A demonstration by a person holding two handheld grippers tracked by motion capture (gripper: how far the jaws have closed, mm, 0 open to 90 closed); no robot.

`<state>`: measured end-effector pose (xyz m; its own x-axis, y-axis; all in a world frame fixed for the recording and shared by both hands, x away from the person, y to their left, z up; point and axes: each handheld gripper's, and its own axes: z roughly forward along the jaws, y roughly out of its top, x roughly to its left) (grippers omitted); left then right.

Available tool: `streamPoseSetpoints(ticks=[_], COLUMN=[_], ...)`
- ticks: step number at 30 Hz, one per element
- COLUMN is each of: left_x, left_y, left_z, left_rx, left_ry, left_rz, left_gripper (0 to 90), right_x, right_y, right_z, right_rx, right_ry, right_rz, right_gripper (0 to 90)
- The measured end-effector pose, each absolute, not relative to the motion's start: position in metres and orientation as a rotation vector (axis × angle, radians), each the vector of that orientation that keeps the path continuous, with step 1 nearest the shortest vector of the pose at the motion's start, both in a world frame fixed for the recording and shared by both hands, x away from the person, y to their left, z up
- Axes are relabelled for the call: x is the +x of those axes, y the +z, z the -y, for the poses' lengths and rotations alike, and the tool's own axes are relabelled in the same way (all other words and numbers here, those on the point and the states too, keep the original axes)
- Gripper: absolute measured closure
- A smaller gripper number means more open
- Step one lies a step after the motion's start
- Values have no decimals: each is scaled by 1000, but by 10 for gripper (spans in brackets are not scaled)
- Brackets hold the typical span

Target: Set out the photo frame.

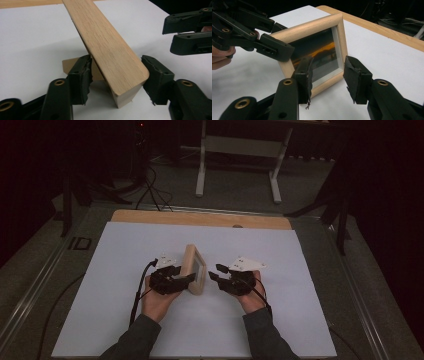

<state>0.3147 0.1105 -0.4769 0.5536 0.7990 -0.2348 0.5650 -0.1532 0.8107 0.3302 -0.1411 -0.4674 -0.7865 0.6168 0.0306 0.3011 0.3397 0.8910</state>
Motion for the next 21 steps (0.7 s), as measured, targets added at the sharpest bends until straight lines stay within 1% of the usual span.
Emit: streamPoseSetpoints(ticks=[3,18,21], left_x=[315,315,314], left_y=[-477,-477,-477], left_z=[-111,-111,-111], left_rx=[1841,1843,1842], left_ry=[300,299,294], left_rz=[-1112,-1108,-1103], left_gripper=[483,498,532], right_x=[330,331,331], right_y=[-467,-465,-464], right_z=[142,146,147], right_rx=[818,826,835], right_ry=[1426,1436,1442], right_rz=[-2296,-2275,-2269], right_gripper=[577,573,572])
